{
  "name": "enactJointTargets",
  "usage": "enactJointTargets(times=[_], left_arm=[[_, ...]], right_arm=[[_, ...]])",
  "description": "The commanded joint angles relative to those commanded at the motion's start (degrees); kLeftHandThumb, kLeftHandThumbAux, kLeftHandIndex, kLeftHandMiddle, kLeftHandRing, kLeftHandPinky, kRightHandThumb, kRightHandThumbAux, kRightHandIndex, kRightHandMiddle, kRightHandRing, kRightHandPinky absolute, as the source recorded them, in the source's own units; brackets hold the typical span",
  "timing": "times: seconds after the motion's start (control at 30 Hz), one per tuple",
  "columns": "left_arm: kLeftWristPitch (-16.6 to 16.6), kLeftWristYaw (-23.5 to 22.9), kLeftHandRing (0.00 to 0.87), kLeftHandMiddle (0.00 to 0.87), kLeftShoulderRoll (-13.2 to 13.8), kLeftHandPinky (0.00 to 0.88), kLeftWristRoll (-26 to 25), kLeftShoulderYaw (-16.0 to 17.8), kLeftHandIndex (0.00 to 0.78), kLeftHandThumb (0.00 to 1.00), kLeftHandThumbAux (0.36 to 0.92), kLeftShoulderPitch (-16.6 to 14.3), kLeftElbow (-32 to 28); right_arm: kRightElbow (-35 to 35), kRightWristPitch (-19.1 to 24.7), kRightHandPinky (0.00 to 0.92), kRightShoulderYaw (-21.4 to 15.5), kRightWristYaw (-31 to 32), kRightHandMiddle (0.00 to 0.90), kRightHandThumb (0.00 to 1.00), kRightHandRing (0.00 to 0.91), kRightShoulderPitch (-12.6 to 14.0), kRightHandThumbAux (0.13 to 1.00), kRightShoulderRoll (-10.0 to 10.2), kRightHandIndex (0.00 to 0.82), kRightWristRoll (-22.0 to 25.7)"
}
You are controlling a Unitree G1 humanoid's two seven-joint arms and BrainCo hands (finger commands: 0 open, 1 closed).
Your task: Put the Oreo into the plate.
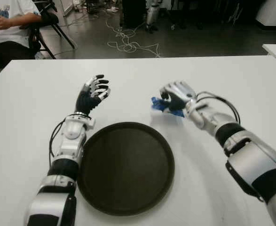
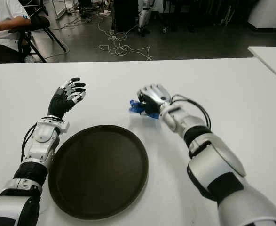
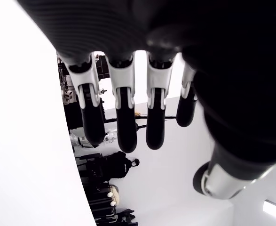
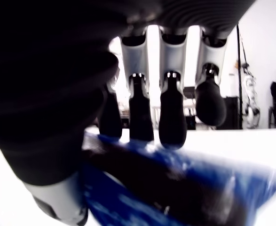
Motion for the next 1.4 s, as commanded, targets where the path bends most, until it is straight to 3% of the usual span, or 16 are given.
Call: enactJointTargets(times=[0.43,1.0,1.4], left_arm=[[-1.15,-0.08,0.266,0.275,0.04,0.288,-0.12,0.19,0.191,0.214,0.733,-0.18,0.8],[0.57,0.52,0.261,0.275,0.28,0.278,-0.04,0.29,0.194,0.224,0.726,-0.42,0.17],[1.19,0.55,0.259,0.269,0.23,0.284,-0.16,0.35,0.181,0.228,0.735,-0.07,-0.59]], right_arm=[[-1.11,-2.89,0.78,-0.67,-2.3,0.795,0.067,0.799,-0.55,0.852,-0.85,0.669,0.12],[-11.47,-12.45,0.8,-0.55,-5.83,0.81,0.059,0.814,0.87,0.86,-2.01,0.679,-0.47],[-16.97,-12.29,0.87,1.33,-8.04,0.849,0.0,0.862,2.71,0.868,-3.61,0.745,-3.73]])
